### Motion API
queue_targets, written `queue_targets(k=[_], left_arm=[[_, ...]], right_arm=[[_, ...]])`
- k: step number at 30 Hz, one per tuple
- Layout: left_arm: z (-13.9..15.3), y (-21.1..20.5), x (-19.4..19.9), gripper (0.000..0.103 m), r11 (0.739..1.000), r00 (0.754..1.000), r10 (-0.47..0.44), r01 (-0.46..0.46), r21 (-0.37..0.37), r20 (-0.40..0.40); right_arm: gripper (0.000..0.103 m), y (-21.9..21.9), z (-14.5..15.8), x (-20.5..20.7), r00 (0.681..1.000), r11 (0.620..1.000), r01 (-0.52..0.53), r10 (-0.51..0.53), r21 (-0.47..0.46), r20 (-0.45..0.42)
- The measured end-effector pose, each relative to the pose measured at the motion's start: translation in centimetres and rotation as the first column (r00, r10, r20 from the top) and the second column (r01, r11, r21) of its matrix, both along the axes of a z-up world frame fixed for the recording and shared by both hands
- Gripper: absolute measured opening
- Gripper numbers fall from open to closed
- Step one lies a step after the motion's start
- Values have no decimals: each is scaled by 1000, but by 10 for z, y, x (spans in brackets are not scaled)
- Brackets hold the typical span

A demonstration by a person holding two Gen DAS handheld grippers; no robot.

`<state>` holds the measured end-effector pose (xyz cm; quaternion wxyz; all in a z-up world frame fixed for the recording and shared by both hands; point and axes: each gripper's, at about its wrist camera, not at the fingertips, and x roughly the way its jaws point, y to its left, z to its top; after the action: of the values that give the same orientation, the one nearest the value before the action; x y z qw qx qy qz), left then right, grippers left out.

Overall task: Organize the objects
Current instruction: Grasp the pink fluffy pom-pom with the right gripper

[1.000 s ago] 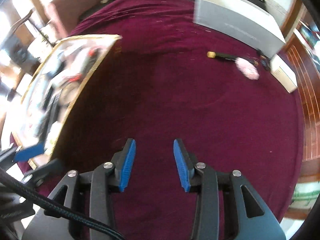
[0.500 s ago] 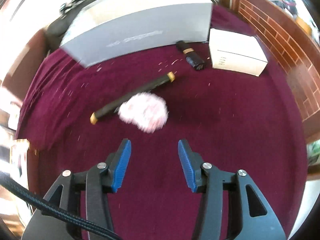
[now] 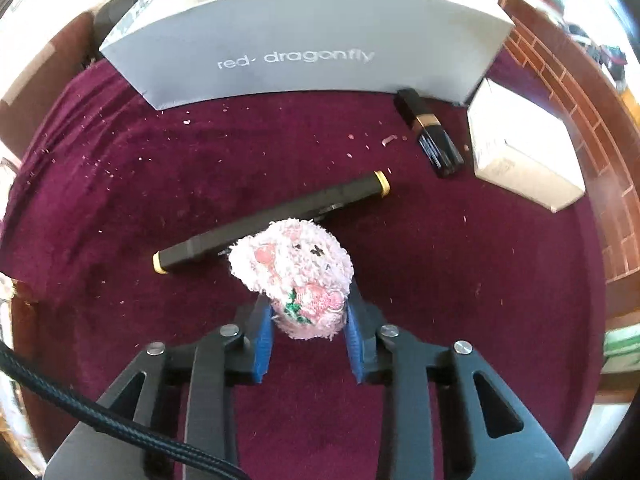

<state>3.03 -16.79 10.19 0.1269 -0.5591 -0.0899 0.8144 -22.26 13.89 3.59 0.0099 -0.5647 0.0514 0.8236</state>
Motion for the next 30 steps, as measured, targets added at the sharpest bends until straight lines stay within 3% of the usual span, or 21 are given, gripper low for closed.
queue_targets(k=[4, 7, 14, 18, 23, 26, 29, 30], left_arm=[[6, 36, -36, 54, 994, 990, -109, 107, -26, -85], [6, 73, -72, 54, 972, 962, -234, 229, -55, -141], [-6, 156, -173, 54, 918, 899, -397, 389, -77, -183], [-20, 190, -214, 54, 897, 878, -441, 427, -115, -185], [-41, 221, -234, 54, 884, 867, -466, 449, -128, -180], [-52, 240, -239, 54, 859, 844, -504, 469, -203, -182], [-66, 256, -236, 53, 826, 841, -527, 473, -305, -120], [-64, 256, -233, 52, 831, 841, -523, 468, -300, -136]], right_arm=[[25, 19, 6, 24, 999, 992, 35, -33, -123, 19], [26, 36, 7, 50, 998, 975, 53, -44, -215, 47], [26, 71, 11, 125, 991, 941, 122, -97, -315, 92], [27, 86, 13, 157, 986, 929, 160, -134, -333, 101], [27, 100, 16, 185, 978, 914, 205, -177, -350, 112], [27, 101, 20, 193, 977, 920, 210, -187, -331, 99], [27, 104, 23, 199, 975, 910, 221, -200, -350, 95], [27, 105, 24, 201, 975, 909, 224, -205, -351, 90]])
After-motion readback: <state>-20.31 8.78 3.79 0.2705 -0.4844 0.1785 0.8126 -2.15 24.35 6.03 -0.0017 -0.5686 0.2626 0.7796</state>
